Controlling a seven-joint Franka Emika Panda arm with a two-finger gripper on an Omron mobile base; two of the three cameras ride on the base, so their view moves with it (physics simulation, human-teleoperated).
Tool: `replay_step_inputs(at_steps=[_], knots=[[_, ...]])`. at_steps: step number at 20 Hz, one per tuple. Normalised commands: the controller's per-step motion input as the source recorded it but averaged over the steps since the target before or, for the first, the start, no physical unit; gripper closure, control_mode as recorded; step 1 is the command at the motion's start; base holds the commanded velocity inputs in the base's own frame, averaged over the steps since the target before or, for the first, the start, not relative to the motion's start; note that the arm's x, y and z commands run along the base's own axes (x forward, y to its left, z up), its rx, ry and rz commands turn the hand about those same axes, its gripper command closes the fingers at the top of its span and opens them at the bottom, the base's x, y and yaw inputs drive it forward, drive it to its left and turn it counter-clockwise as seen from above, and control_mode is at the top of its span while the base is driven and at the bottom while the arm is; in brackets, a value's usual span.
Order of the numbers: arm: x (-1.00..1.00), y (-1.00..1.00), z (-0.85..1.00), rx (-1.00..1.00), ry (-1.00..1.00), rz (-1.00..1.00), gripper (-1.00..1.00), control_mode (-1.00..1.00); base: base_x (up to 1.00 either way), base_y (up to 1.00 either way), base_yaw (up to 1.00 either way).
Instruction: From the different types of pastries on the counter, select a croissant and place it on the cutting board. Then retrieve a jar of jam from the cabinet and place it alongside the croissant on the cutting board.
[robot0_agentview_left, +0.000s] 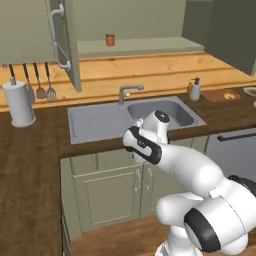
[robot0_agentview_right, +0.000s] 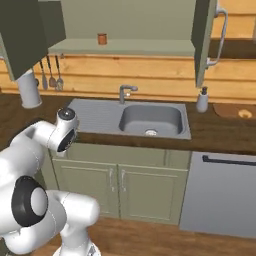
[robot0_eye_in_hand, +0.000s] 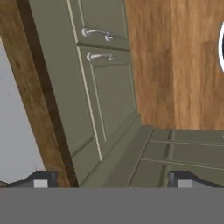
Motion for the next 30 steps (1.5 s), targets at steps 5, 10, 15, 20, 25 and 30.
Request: replay_step_inputs(at_steps=[5, 10, 15, 20, 25, 30], knots=[[0.00, 0.00, 0.00, 0.00, 0.00, 0.00, -1.00, 1.00, 1.00, 0.05, 0.03], [0.00, 0.00, 0.00, 0.00, 0.00, 0.00, -1.00, 1.00, 1.00, -0.02, 0.03], [0.00, 0.00, 0.00, 0.00, 0.00, 0.00, -1.00, 1.00, 1.00, 0.06, 0.00], [0.00, 0.00, 0.00, 0.00, 0.00, 0.00, -1.00, 1.00, 1.00, 0.18, 0.00], [0.00, 0.00, 0.00, 0.00, 0.00, 0.00, -1.00, 1.00, 0.35, 0.09, 0.01], [0.00, 0.00, 0.00, 0.00, 0.00, 0.00, -1.00, 1.00, 0.07, 0.00, 0.00]])
